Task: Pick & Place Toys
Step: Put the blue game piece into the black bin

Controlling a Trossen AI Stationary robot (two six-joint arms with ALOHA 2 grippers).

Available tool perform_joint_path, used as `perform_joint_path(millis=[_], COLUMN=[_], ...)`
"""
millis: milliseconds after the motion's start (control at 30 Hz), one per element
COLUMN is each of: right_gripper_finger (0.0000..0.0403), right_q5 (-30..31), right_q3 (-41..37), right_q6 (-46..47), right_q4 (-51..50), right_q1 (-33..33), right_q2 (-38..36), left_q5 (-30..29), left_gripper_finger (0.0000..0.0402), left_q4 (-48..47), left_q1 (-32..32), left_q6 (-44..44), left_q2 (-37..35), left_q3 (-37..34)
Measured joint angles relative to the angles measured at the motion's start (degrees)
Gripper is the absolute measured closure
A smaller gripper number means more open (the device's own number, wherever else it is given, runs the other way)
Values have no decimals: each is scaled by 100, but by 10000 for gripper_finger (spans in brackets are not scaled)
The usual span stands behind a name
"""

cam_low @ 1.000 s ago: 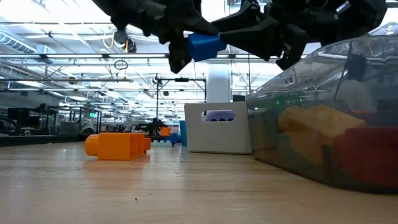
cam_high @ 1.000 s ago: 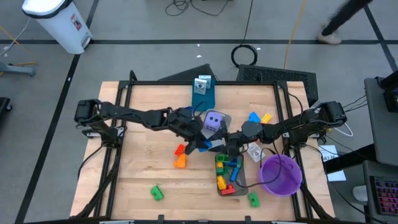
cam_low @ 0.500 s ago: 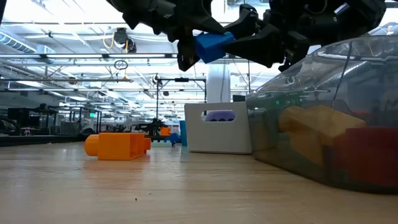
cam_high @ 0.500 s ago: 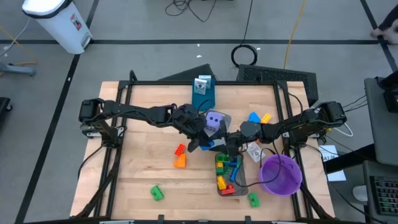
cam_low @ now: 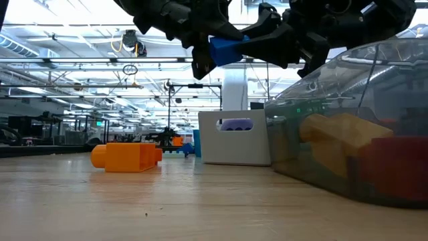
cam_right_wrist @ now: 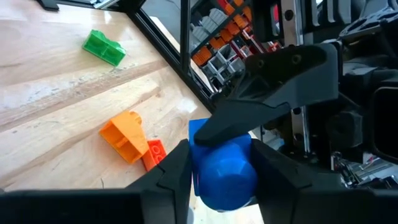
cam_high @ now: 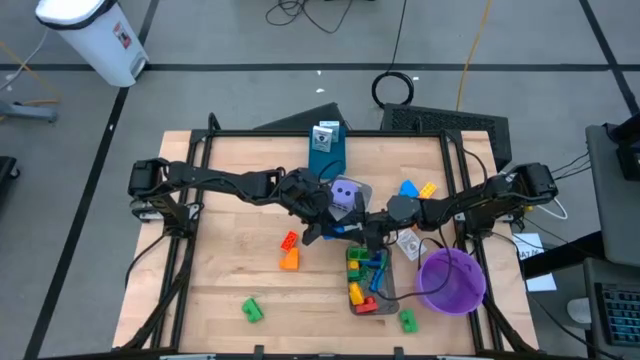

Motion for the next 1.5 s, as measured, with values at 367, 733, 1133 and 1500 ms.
perform_joint_path(millis=[367,733,1133,1500], right_gripper_finger=[276,277,277,277], right_q5=[130,624,1806,1886], right_q3=[2,-9,95,2188], right_q6=[103,98,942,3008], right_q4=[-57,-347,-2182,-6725], right_q1=[-6,120,985,1856], right_q2=[2,-112,-1059,-1000], left_q5=[-206,-171,-1683,-2724], left_gripper_finger=[153,118,146,147], left_q4=[507,268,-1062,-1153], left_q1=[31,285,434,421], left_q6=[-14,542,1847,1475], left_q2=[-9,-697,-1953,-1654], left_q3=[-5,0,-2,0])
